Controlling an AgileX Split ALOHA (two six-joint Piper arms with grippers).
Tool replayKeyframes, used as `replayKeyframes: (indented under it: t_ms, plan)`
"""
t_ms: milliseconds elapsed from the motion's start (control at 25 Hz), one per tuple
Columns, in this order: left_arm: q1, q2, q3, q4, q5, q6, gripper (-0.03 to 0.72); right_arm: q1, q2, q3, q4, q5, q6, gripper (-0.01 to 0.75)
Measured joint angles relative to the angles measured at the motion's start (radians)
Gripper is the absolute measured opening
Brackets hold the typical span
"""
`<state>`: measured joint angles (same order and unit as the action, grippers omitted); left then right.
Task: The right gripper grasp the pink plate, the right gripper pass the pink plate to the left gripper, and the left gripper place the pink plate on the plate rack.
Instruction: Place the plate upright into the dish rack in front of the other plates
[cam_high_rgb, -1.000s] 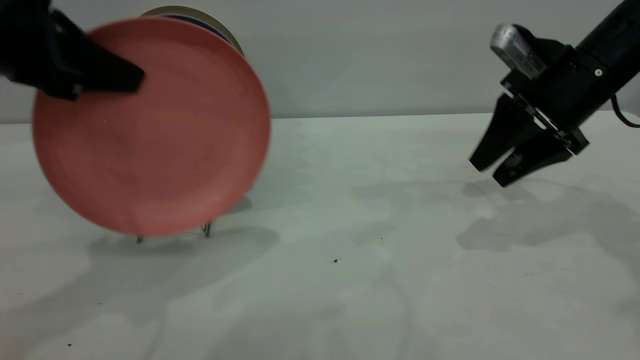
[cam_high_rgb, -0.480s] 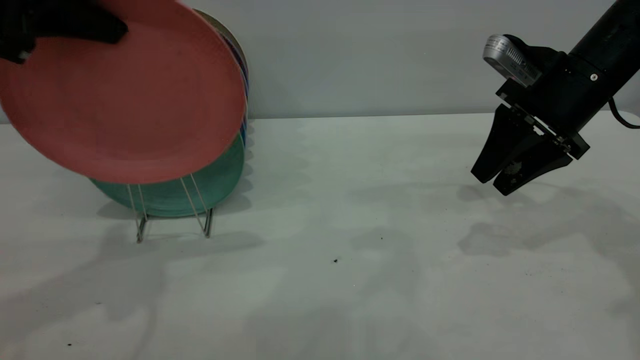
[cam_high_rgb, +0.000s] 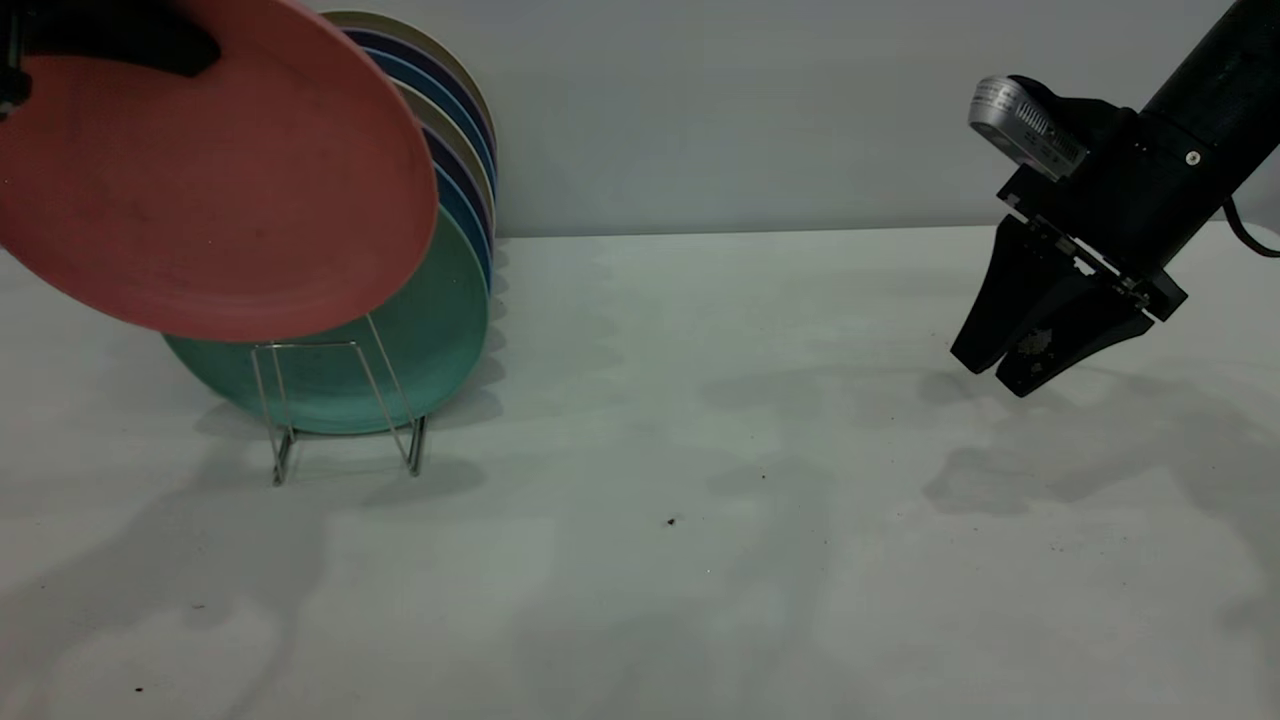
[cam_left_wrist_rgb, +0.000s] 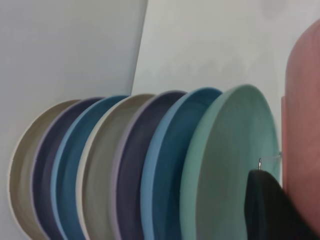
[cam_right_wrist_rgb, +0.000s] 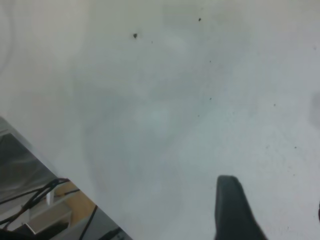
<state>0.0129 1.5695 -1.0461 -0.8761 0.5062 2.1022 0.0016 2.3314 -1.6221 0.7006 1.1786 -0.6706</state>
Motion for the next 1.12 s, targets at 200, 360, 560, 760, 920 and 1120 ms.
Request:
replayKeyframes:
  t_ms: [200,360,560,760,920,1120]
  plan:
    - [0.0,0.014,-0.027,0.018,-0.007,0.0,0.118,0.0,0.0,0.0,-0.003,0.0,0.01,0.424]
    - [0.0,0.053,-0.076,0.034,0.01,0.0,0.118,0.0,0.0,0.0,-0.003,0.0,0.01,0.424]
    - [0.0,0.089,-0.133,0.034,0.016,0.0,0.118,0.0,0.0,0.0,-0.003,0.0,0.011,0.423]
    - [0.0,0.133,-0.149,0.033,0.015,0.0,0.118,0.0,0.0,0.0,-0.003,0.0,0.011,0.422]
    - [0.0,0.167,-0.15,0.033,0.016,0.0,0.118,0.0,0.0,0.0,-0.005,0.0,0.011,0.422]
    - [0.0,0.204,-0.15,0.033,0.015,0.0,0.118,0.0,0.0,0.0,-0.006,0.0,0.011,0.422]
